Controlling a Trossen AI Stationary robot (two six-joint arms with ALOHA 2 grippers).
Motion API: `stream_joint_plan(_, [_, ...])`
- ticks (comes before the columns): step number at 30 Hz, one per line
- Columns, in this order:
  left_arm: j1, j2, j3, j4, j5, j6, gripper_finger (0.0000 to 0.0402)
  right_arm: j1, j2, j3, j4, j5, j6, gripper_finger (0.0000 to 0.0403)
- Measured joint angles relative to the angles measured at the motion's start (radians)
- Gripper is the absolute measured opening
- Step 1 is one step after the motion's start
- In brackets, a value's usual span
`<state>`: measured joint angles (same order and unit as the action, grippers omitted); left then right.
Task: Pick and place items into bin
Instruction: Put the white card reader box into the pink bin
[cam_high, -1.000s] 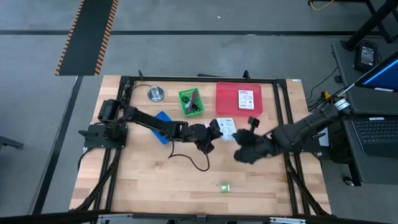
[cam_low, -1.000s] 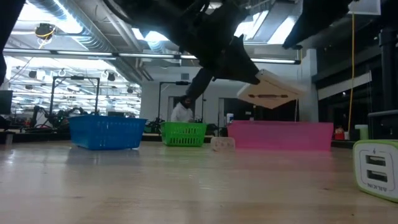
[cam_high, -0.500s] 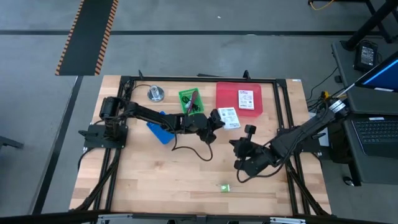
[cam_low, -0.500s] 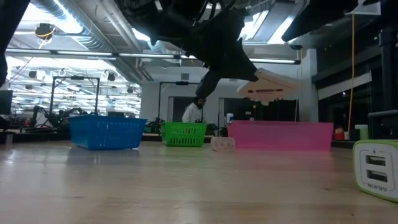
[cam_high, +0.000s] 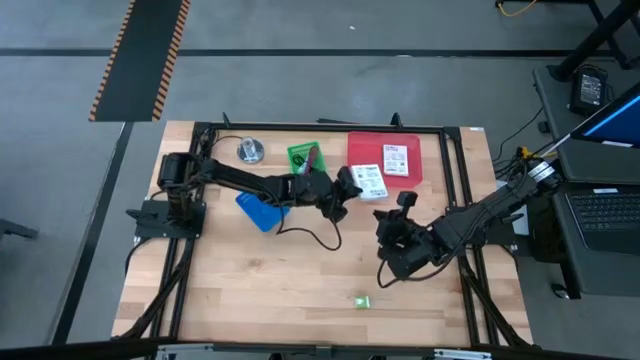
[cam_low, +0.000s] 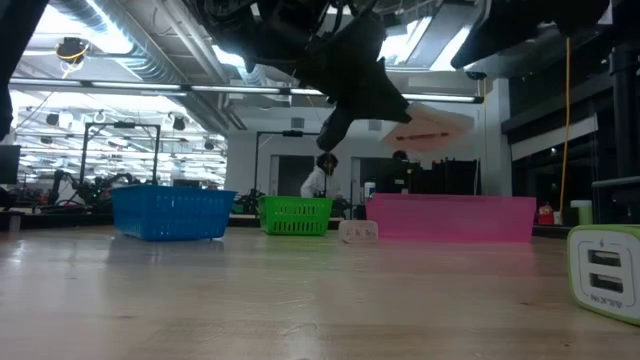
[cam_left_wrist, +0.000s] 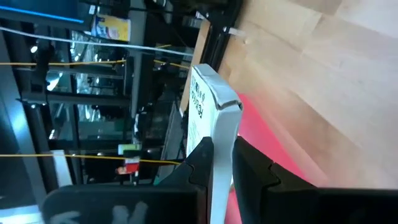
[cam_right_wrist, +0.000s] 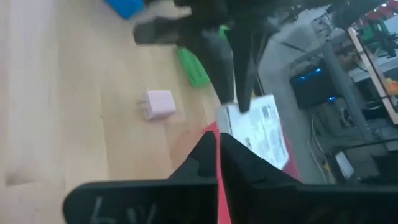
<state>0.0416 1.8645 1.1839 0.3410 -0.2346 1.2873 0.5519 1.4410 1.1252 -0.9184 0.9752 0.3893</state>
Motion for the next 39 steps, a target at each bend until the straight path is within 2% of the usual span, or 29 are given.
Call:
stream_joint_plan(5, [0.017,-0.011,0.000,0.001,0.003,0.018,0.0032,0.000,0.000,0.000,-0.024,0.000,-0.029,0.0034])
stream_joint_plan(9, [0.022,-0.015,0.000,0.009,0.056,0.019,0.0032,0.000,0.000,0.000,-0.027,0.000,-0.032,0.0079])
stream_joint_plan(14, [0.022,-0.015,0.000,0.047,0.054,0.070,0.0032,-0.015,0.000,0.000,-0.027,0.000,-0.028,0.0138])
stream_joint_plan(19, [0.025,-0.015,0.000,0.061,0.079,0.071,0.0032,-0.062,0.000,0.000,-0.027,0.000,-0.030,0.0173])
stream_joint_plan(23, [0.027,-0.015,0.000,0.061,0.090,0.070,0.0032,-0.100,0.000,0.000,-0.030,-0.002,-0.052,0.0172])
stream_joint_plan(28, [0.027,-0.015,0.000,0.075,0.098,0.070,0.0032,-0.134,0.000,0.000,-0.030,-0.009,-0.096,0.0145])
stream_joint_plan(33, [0.027,-0.014,0.000,0.101,0.104,0.072,0.0032,-0.162,0.000,0.001,-0.030,-0.074,-0.106,0.0119])
stream_joint_plan(39, [0.028,-0.014,0.000,0.105,0.122,0.069,0.0032,-0.165,0.000,0.002,-0.043,-0.067,-0.110,0.0111])
